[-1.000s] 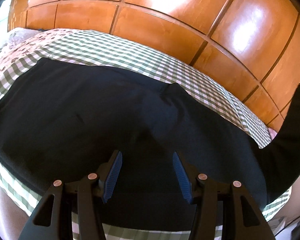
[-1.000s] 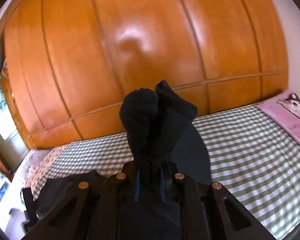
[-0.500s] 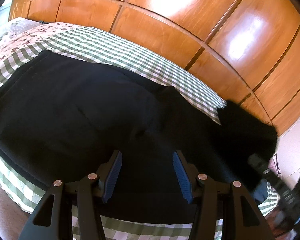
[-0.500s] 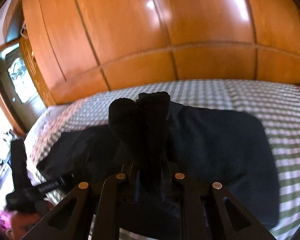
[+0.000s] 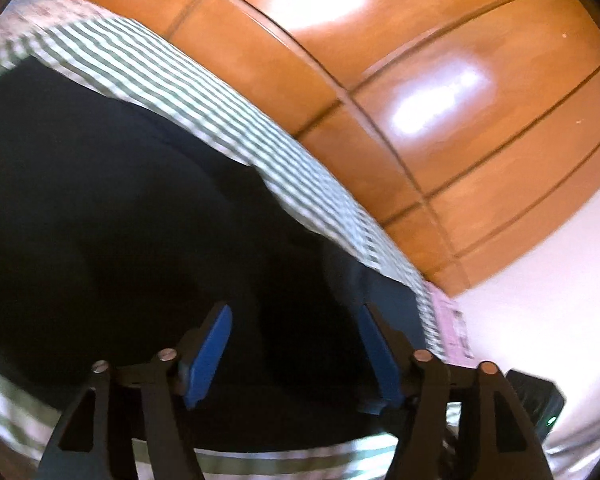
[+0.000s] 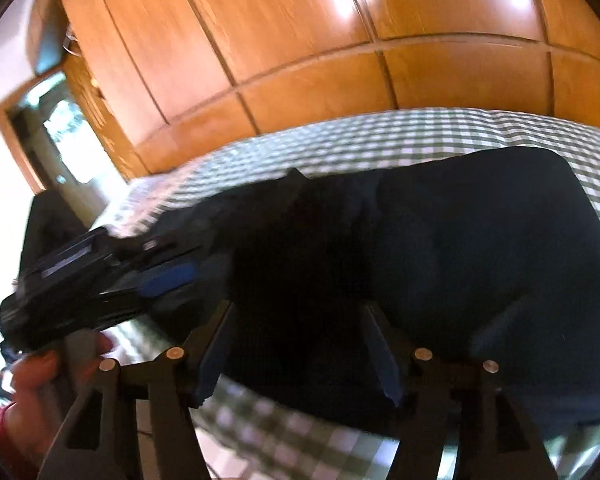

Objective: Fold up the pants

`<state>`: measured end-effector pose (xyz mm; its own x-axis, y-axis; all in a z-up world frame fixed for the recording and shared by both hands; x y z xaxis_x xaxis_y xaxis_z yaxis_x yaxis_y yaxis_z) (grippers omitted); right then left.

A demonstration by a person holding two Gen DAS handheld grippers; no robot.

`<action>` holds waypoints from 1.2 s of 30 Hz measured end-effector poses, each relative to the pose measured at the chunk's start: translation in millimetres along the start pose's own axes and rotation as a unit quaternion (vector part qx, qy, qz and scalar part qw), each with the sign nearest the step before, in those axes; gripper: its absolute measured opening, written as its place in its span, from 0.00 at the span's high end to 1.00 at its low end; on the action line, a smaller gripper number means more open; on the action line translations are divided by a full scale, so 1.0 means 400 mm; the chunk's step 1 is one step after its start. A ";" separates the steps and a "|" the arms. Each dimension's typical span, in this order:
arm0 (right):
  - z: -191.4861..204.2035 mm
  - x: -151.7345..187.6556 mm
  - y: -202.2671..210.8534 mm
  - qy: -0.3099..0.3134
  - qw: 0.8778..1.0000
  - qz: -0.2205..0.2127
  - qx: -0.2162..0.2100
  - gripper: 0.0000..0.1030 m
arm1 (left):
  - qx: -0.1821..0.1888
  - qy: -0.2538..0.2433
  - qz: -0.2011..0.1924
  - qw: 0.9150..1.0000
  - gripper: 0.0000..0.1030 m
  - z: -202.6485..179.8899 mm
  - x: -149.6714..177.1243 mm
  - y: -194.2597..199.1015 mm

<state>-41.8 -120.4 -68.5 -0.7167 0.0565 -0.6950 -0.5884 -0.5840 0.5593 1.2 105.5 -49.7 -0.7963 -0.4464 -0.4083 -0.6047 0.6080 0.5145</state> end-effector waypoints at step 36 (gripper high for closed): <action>-0.256 0.164 0.205 -0.123 0.967 0.002 0.223 0.83 | -0.012 -0.001 0.049 0.999 0.80 0.030 0.067 -0.098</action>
<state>-98.7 -247.3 -114.5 -0.7547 0.2786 -0.5939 -0.6485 -0.1799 0.7397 3.6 77.8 -89.9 -0.8520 -0.3831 -0.3568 -0.5235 0.6334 0.5699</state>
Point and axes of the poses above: each gripper's, at about its wrist camera, not at the fingertips, and y roughly against the way its jaws point, z to its left, x to its underside, the point moved 1 cm from there along -y, roughly the way its jaws point, and after that the axes turned 4 degrees about z, right-handed, at the moved point
